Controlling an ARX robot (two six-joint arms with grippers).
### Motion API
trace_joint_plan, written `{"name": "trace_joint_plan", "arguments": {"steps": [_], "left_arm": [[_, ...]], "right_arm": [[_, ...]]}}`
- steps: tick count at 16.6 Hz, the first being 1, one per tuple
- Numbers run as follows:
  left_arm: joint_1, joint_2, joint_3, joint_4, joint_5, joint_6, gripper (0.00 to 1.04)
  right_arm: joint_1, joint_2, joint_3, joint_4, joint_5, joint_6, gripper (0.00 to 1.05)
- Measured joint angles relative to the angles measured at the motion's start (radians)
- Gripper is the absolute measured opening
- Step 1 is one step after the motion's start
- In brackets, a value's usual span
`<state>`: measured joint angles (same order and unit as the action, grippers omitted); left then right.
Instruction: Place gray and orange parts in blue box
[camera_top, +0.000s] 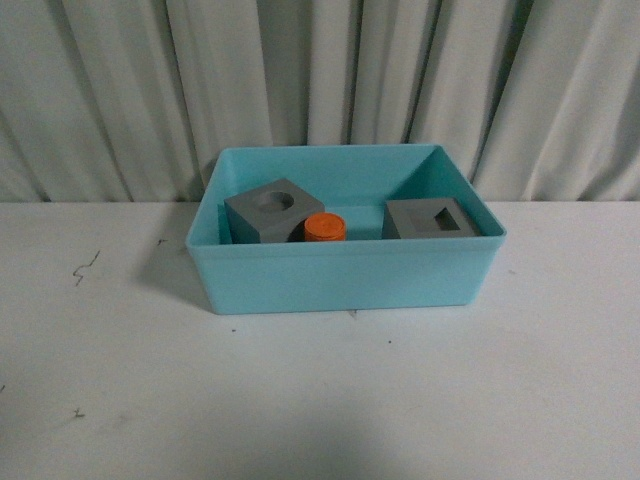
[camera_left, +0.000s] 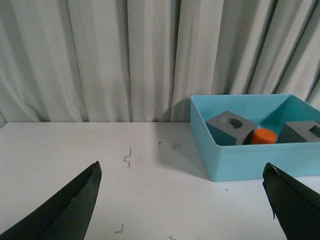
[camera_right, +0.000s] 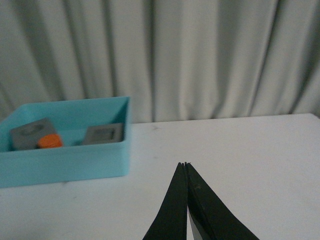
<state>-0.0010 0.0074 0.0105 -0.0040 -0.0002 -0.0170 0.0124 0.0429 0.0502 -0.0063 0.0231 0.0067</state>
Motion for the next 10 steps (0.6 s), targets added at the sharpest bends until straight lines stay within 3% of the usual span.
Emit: {"name": "trace_joint_plan", "arguments": {"steps": [10], "left_arm": [[0.000,0.000,0.000,0.000,0.000,0.000,0.98]], "right_arm": [[-0.013,-0.039,-0.038,0.002,-0.023,-0.001,0.02]]}}
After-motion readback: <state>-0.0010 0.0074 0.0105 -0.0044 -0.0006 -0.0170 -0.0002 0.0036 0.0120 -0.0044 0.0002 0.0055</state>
